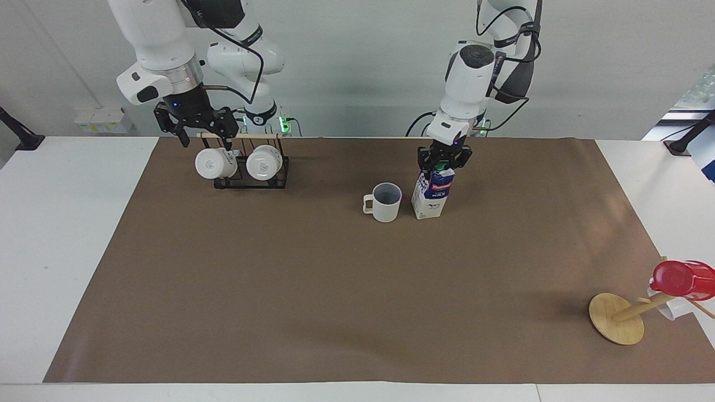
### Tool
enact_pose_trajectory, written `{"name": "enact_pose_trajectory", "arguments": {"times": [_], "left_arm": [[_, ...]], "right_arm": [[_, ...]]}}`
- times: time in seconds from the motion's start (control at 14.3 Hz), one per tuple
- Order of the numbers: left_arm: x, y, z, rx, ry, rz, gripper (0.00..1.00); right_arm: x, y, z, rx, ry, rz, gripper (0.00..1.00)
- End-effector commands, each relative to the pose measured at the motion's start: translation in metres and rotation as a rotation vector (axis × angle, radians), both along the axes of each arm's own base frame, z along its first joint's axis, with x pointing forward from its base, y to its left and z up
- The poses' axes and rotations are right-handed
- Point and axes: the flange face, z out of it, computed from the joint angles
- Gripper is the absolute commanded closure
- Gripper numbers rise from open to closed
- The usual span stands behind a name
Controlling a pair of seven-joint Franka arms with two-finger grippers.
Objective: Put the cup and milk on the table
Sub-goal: 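Lower the milk carton onto the table beside the mug with the left gripper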
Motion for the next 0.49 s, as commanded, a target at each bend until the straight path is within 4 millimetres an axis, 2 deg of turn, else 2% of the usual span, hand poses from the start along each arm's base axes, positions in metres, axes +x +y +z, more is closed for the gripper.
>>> {"name": "enact_pose_trajectory", "arguments": {"times": [0.0, 0.21, 0.42], "left_arm": [[-0.003, -0.001, 0.0, 0.01, -0.015, 0.001, 0.03], [-0.001, -0.004, 0.009, 0.012, -0.014, -0.011, 0.0], [0.004, -0.006, 0.048, 0.03, 0.018, -0.012, 0.0]], "right_arm": [[-0.002, -0.005, 0.004, 0.019, -0.003, 0.009, 0.0], [-0.001, -0.011, 0.004, 0.02, -0.003, -0.002, 0.0], [-0.001, -0.013, 0.004, 0.02, -0.003, -0.005, 0.0]]}}
